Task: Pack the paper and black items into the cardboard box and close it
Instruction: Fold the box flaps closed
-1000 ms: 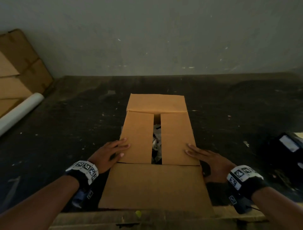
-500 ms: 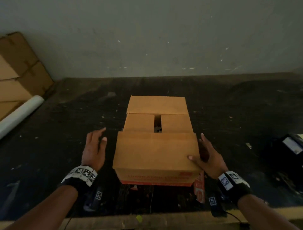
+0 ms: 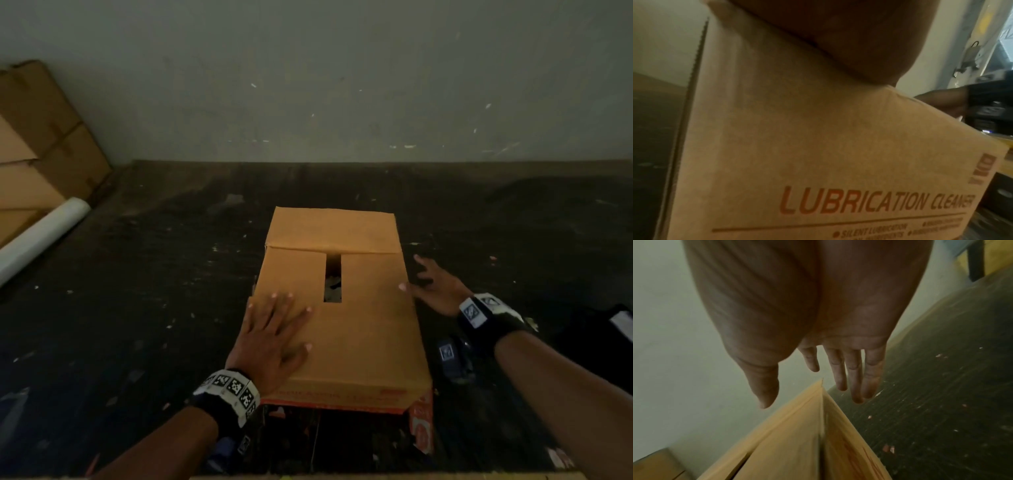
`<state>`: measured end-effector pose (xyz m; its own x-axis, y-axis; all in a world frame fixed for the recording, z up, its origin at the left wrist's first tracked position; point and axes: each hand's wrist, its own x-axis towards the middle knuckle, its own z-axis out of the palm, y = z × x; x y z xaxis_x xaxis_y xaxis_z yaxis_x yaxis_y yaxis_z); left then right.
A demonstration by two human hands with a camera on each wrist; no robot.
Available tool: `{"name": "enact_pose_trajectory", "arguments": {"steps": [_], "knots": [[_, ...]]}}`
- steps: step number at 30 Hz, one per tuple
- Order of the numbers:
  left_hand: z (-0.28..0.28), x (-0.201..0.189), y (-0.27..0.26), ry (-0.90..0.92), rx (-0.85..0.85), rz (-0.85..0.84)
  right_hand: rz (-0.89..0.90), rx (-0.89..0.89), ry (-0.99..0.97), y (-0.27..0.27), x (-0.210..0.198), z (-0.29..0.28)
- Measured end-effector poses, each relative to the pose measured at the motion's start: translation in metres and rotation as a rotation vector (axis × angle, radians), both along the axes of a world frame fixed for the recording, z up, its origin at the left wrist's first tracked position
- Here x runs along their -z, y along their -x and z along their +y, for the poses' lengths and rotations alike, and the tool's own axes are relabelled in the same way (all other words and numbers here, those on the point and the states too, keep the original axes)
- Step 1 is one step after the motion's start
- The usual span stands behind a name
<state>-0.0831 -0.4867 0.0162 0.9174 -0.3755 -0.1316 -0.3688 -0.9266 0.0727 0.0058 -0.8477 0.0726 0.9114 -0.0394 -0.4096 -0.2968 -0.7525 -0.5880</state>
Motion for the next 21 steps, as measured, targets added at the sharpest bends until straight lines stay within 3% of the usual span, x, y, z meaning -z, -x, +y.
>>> {"name": "enact_pose_trajectory", "arguments": {"steps": [5,10,15,19,21], "knots": [[0.000,0.002,-0.001,-0.002,-0.022,-0.011,0.011,0.131,-0.025,-0.074,0.006,0.010],[-0.001,0.001,-0.002,0.038,-0.036,0.001,-0.048,0.226,-0.201,-0.101,-0.004,0.031],[-0.001,-0.003,0.001,0.081,-0.076,-0.004,-0.218,0.240,-0.307,-0.080,-0.032,0.023],[-0.003,-0.010,0.002,0.202,-0.273,-0.012,-0.231,0.065,-0.305,-0.029,-0.040,0.016],[-0.003,-0.013,0.000,0.285,-0.394,-0.001,-0.178,-0.020,-0.210,-0.002,-0.031,0.011]]}}
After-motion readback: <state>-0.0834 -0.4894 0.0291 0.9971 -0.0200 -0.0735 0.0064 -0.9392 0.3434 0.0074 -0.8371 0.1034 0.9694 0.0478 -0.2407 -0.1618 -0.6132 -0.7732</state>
